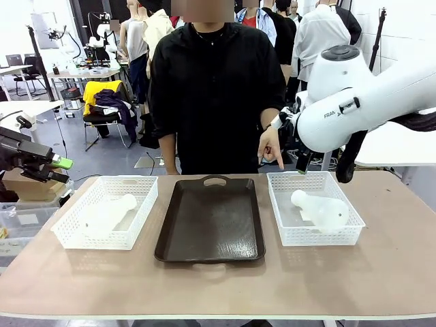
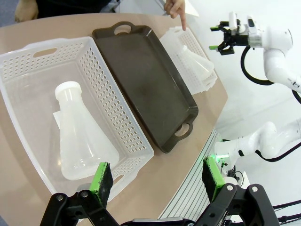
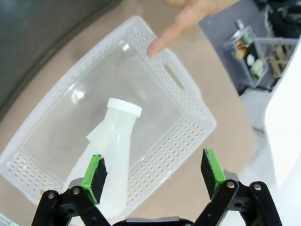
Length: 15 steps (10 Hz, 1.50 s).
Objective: Prepare the laboratory tools.
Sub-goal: Pick up the Big flask that the person points to.
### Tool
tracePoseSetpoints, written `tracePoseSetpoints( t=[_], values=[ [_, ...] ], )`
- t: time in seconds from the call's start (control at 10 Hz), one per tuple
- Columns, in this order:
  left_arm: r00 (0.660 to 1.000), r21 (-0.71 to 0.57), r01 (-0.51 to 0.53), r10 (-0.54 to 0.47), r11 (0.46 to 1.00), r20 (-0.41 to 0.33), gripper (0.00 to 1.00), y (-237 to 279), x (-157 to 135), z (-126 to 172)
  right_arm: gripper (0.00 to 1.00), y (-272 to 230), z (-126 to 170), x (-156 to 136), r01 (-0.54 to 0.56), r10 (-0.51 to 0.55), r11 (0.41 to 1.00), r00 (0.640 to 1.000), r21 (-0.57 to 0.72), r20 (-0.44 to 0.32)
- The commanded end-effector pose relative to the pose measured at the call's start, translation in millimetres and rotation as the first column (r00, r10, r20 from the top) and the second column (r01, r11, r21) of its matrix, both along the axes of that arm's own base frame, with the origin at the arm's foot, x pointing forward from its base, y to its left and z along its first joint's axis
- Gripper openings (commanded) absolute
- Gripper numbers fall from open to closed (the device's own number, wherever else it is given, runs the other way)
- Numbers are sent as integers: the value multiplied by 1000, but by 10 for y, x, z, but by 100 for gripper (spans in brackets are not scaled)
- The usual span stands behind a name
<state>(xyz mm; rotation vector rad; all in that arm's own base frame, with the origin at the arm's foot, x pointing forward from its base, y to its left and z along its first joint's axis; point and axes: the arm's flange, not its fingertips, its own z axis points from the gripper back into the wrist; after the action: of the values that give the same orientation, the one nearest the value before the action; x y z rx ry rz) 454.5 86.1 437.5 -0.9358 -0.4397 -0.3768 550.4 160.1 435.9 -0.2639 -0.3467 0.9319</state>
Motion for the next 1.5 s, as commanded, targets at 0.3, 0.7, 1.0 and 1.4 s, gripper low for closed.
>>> tracePoseSetpoints(
  t=[0.3,0.7,1.0,1.4],
  values=[
    [1000,4,2,-2,1000,2,100,14,-6,11,100,253,-284,248,92,-80,995,966,38,-246],
    [1000,4,2,-2,1000,2,100,14,-6,11,100,247,-599,335,88,-65,994,954,66,-294],
    [1000,4,2,-2,1000,2,100,14,-6,11,100,228,-748,362,96,-70,992,954,78,-290],
    [1000,4,2,-2,1000,2,100,14,-6,11,100,170,-866,479,134,-107,987,959,88,-262]
  ],
)
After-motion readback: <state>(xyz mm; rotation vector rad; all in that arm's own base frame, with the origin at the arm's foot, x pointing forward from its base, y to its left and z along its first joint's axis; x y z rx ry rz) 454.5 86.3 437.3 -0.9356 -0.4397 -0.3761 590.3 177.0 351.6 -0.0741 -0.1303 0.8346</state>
